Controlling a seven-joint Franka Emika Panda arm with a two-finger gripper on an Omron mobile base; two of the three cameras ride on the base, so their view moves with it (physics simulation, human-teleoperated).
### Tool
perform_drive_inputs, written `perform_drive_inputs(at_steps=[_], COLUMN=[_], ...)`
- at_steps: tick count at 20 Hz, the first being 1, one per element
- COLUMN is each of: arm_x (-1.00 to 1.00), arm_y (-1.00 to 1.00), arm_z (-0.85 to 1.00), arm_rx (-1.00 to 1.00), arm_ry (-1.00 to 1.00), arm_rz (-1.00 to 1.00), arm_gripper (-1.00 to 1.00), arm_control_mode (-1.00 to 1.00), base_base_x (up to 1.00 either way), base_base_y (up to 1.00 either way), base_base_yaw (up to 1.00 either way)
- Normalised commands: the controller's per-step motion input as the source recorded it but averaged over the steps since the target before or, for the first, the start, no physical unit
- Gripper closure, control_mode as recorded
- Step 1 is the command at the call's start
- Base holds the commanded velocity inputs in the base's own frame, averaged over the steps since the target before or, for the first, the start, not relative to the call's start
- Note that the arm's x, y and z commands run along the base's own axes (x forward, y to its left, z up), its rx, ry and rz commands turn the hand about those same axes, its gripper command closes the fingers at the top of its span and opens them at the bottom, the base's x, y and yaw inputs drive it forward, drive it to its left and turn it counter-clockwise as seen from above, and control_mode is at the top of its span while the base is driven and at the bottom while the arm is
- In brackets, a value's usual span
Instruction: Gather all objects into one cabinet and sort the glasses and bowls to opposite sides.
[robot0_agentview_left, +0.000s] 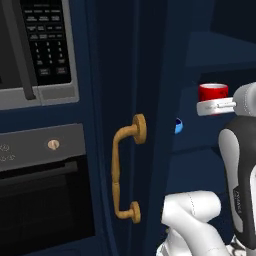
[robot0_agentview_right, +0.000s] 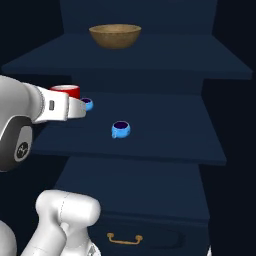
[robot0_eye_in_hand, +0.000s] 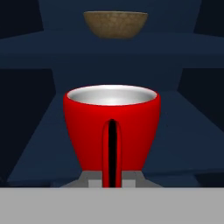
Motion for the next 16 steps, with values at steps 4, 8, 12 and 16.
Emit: perform_drive_inputs(at_steps=[4,8,12,16], arm_x=[0.0,0.0,0.0,0.0], arm_y=[0.0,0.0,0.0,0.0], arm_z=[0.0,0.0,0.0,0.0], arm_rx=[0.0,0.0,0.0,0.0], arm_ry=[0.0,0.0,0.0,0.0], arm_rz=[0.0,0.0,0.0,0.0], arm_gripper=[1.0,1.0,1.0,1.0], arm_control_mode=[1.0,1.0,1.0,-1.0], base_base_x=[0.48,0.18,0.16,0.0], base_base_y=[-0.04,-0.01,0.0,0.0], base_base_yaw=[0.0,0.0,0.0,0.0])
